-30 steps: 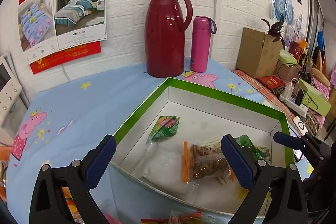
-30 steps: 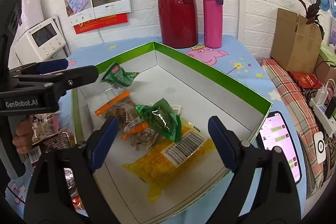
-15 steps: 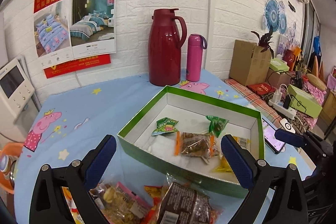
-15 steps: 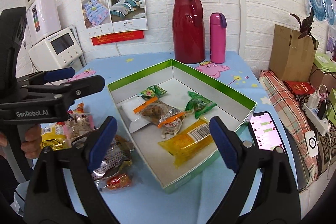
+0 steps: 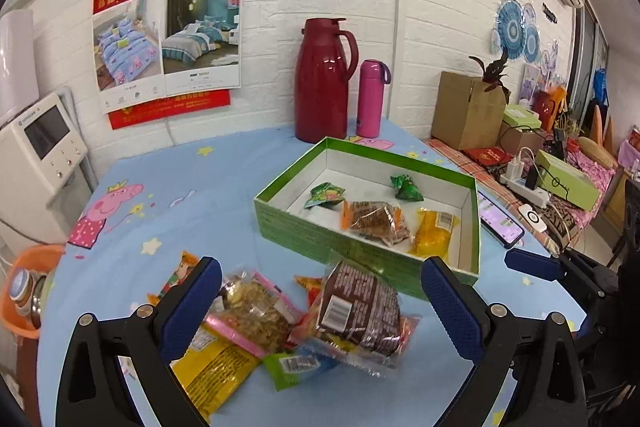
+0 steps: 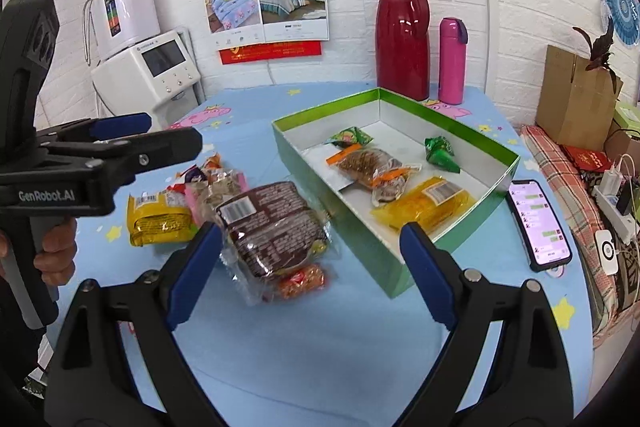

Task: Organize snacks
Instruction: 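Move both open tools back to the remaining snacks, then grasp a brown bread packet with each tool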

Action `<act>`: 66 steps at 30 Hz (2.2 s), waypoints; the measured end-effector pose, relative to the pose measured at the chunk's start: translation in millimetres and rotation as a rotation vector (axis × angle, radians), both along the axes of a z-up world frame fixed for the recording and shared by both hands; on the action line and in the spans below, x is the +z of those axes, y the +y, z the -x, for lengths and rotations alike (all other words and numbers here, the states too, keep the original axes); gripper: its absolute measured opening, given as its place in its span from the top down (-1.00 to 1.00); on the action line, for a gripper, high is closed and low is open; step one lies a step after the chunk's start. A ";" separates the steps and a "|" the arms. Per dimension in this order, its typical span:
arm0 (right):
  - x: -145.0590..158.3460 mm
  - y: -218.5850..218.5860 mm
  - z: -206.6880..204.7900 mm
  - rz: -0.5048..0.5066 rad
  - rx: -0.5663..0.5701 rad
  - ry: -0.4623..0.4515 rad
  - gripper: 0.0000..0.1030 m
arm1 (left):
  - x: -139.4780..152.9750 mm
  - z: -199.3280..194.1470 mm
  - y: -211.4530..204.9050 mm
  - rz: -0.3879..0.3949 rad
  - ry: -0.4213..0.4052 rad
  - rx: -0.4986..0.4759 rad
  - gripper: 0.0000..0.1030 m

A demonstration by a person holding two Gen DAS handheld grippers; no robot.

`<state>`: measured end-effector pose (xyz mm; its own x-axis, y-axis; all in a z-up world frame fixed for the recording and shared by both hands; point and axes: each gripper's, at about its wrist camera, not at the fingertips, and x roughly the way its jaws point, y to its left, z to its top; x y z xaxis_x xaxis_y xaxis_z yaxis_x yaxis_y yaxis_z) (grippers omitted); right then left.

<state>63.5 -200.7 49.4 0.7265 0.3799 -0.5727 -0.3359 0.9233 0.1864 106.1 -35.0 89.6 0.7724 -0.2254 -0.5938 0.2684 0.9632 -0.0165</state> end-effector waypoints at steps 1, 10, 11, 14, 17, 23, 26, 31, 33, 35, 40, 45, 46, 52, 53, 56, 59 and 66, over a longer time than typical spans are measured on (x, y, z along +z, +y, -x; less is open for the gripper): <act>-4.8 2.5 1.2 0.002 0.007 0.015 -0.76 | -4.0 2.7 6.3 0.005 0.011 0.008 -0.97; -40.4 30.1 -10.5 -0.041 0.054 0.151 -0.76 | -33.7 16.3 58.9 0.059 0.095 0.061 -0.96; -42.4 32.8 -12.2 -0.048 0.057 0.160 -0.76 | -33.7 15.3 60.1 0.071 0.101 0.055 -0.96; -48.2 38.1 -15.7 -0.063 0.061 0.174 -0.76 | -32.3 5.9 56.2 0.113 0.120 0.014 -0.92; -53.1 36.1 -16.8 -0.084 0.055 0.194 -0.76 | -37.0 -12.1 35.7 0.114 0.159 -0.052 -0.70; -60.8 11.1 -7.8 -0.101 -0.008 0.222 -0.76 | -74.1 -54.4 -12.6 0.039 0.282 -0.107 -0.16; -62.0 -5.0 0.0 -0.112 -0.037 0.231 -0.76 | -81.8 -50.9 -14.4 0.107 0.336 -0.169 0.41; -65.0 -17.6 11.3 -0.186 -0.005 0.260 -0.76 | -86.9 -10.5 10.5 0.158 0.384 -0.188 0.57; -68.3 -16.7 14.2 -0.230 0.022 0.283 -0.76 | -94.1 7.2 26.7 0.172 0.410 -0.166 0.58; -70.7 -12.1 16.1 -0.260 0.056 0.296 -0.76 | -100.5 24.9 43.2 0.189 0.416 -0.129 0.58; -73.6 5.9 12.4 -0.279 0.126 0.324 -0.62 | -110.3 53.4 67.0 0.281 0.439 -0.094 0.19; -65.4 4.1 23.4 -0.289 0.128 0.340 -0.45 | -117.8 55.4 62.2 0.321 0.441 -0.122 -0.11; -63.4 1.9 28.8 -0.296 0.129 0.347 -0.44 | -120.3 53.7 59.4 0.318 0.449 -0.130 -0.11; -74.8 1.6 53.8 -0.404 0.194 0.463 -0.10 | -125.5 43.1 43.1 0.315 0.479 -0.180 -0.10; -80.3 4.9 52.3 -0.401 0.197 0.482 -0.04 | -125.4 42.6 42.0 0.309 0.480 -0.186 -0.10; -96.1 6.6 40.9 -0.410 0.164 0.511 0.09 | -124.9 42.5 41.5 0.299 0.475 -0.190 -0.08; -101.0 5.8 28.9 -0.470 0.150 0.516 0.10 | -127.7 35.9 41.3 0.311 0.486 -0.179 -0.08; -98.9 15.3 20.9 -0.431 0.104 0.476 0.32 | -127.4 31.0 31.9 0.312 0.460 -0.191 0.34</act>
<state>42.5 -185.5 -49.5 0.3779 0.7024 -0.6032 -0.2087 0.6994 0.6836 75.1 -3.2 -37.8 0.3790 -0.5535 -0.7416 0.3350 0.8291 -0.4476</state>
